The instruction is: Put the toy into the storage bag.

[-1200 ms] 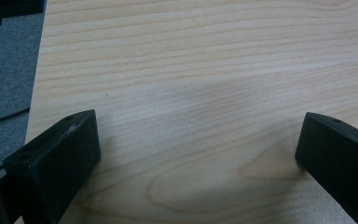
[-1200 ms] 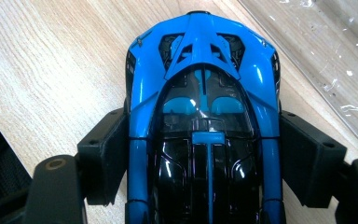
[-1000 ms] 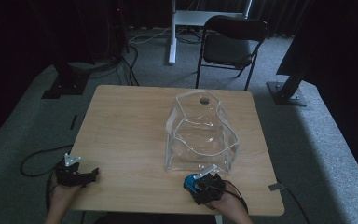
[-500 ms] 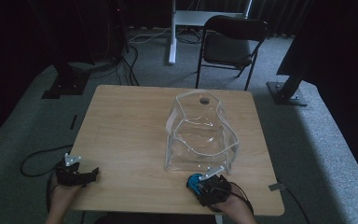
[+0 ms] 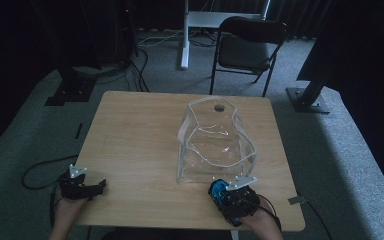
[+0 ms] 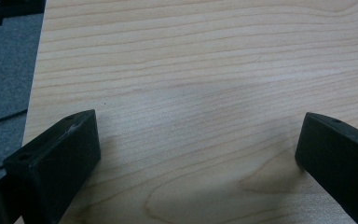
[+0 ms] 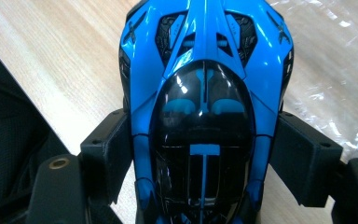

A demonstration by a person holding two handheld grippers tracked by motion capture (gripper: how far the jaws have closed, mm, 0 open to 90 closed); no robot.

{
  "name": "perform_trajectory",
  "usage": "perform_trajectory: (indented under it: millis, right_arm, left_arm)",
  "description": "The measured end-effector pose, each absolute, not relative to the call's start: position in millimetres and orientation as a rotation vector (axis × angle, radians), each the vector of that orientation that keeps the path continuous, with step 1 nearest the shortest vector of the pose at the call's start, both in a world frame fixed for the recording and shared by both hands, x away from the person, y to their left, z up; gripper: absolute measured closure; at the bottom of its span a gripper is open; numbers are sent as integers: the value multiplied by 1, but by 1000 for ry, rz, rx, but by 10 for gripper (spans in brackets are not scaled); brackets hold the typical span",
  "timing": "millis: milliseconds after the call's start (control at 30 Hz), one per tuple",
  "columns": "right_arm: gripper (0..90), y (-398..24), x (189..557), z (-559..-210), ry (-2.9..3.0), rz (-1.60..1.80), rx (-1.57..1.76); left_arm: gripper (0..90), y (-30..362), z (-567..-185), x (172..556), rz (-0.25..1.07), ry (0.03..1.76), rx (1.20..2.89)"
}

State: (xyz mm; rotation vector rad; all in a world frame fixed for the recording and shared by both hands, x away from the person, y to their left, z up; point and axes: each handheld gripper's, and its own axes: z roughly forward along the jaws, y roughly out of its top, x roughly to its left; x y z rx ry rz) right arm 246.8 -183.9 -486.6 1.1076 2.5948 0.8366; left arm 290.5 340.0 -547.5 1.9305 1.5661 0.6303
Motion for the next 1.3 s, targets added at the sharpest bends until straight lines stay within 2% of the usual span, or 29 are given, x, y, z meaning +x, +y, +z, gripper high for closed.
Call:
perform_trajectory:
  millis: [600,1300]
  right_arm:
    - [263,-190,223,-443,2510,1132,1003]
    - [262,-200,228,-378,2377,1299,850]
  left_arm:
    - [3,340,-548,291,630,1566,1931]
    - [3,340,-547,291,630,1565,1933]
